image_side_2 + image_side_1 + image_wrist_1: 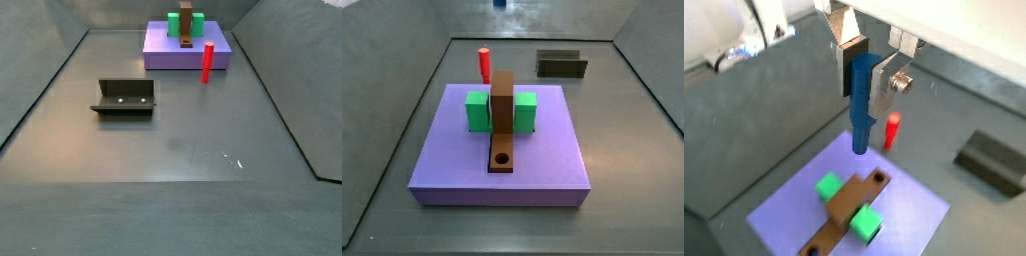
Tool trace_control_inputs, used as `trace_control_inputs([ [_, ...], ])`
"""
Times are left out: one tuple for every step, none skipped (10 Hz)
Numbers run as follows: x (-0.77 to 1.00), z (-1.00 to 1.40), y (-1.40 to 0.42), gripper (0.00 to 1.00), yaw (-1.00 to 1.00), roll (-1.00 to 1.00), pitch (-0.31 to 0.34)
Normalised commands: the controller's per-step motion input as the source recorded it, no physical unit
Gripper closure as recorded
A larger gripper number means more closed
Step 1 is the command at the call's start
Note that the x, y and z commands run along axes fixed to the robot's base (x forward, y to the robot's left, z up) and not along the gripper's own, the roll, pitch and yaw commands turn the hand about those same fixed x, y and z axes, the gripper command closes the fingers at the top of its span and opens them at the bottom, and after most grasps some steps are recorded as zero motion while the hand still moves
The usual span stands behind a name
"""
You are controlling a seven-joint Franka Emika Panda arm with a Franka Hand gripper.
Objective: Pick up the blue object. Move up. Move to above the board. Insert the blue object.
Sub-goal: Insert the blue object.
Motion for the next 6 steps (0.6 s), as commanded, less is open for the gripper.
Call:
trace_control_inputs([
  [0.00, -0.66, -0.94, 1.00, 0.21, 0.05, -0.177],
  [0.02, -0.79, -0.81, 1.00, 0.23, 0.10, -0.113],
  [0.18, -0.88, -0.68, 1.00, 0.18, 0.18, -0.027],
  [0.27, -0.71, -0.60, 1.00, 0.13, 0.28, 0.000],
  [0.36, -0.66, -0.60, 1.00, 0.07, 0.29, 0.043],
  [0.35, -0.93, -0.37, 1.00, 0.00, 0.14, 0.040],
])
